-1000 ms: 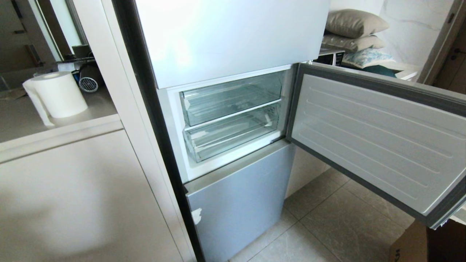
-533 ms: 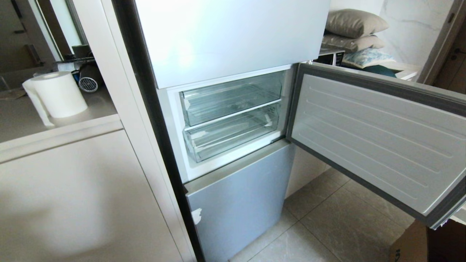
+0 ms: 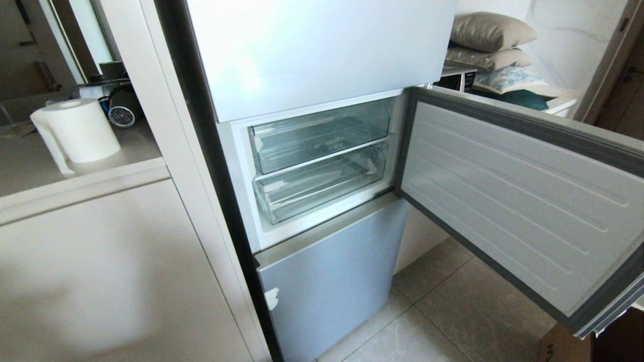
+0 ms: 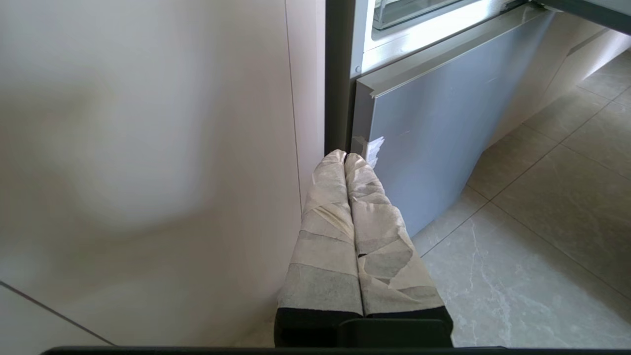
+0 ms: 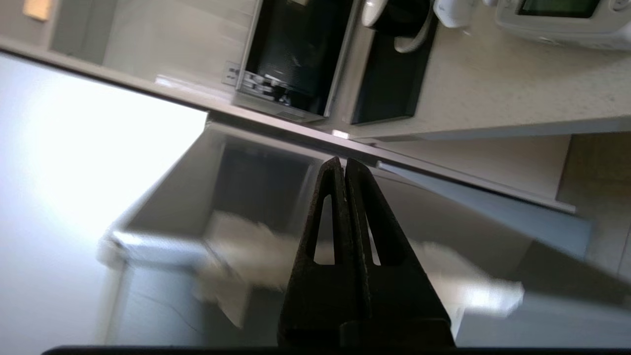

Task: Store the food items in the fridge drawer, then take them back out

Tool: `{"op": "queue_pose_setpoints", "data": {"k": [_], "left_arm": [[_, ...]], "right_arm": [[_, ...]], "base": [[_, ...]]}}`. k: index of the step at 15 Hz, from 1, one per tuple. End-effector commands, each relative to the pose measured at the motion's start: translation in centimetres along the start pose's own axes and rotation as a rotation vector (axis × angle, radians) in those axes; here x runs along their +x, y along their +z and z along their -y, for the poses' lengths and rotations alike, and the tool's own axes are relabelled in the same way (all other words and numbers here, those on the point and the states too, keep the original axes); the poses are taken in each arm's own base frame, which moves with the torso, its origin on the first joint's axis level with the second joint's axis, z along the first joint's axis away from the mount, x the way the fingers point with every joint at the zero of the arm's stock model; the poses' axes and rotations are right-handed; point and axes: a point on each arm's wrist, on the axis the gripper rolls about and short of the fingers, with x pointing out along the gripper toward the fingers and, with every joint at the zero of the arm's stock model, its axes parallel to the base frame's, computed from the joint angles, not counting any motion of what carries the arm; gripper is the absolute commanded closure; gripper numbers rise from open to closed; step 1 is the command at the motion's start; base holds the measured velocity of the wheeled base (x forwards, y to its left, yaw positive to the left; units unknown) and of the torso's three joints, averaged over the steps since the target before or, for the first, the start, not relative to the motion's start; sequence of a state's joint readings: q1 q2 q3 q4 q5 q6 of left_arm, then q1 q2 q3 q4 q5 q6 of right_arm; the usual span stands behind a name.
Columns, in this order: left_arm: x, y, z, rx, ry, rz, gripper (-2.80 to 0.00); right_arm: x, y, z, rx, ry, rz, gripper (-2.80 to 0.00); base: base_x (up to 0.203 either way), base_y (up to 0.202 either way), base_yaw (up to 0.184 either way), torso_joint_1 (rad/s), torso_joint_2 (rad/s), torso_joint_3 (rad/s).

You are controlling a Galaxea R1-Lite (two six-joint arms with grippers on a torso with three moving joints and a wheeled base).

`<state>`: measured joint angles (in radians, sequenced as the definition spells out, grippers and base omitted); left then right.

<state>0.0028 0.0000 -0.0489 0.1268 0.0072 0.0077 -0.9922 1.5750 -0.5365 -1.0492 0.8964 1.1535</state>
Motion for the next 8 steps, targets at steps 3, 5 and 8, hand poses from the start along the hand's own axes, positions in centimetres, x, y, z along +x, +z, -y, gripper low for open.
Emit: {"op": "queue_pose_setpoints", "data": {"k": [3, 5, 8], "left_arm": [[0.0, 0.0, 0.0, 0.0, 0.001, 0.0, 0.0], [0.0, 0.0, 0.0, 0.0, 0.001, 0.0, 0.0], [0.0, 0.0, 0.0, 0.0, 0.001, 0.0, 0.0]], "right_arm": [[-3.3, 0.2, -7.3, -0.053, 0.274, 0.107, 0.0], [-4.0, 0.7, -9.9, 0.004, 0.398, 0.101, 0.0], [-3.0, 0.8, -8.4, -0.07, 0.345, 0.11, 0.0]], "base": [[0.0, 0.0, 0.0, 0.0, 0.0, 0.0], [0.0, 0.0, 0.0, 0.0, 0.0, 0.0], [0.0, 0.0, 0.0, 0.0, 0.0, 0.0]]}}
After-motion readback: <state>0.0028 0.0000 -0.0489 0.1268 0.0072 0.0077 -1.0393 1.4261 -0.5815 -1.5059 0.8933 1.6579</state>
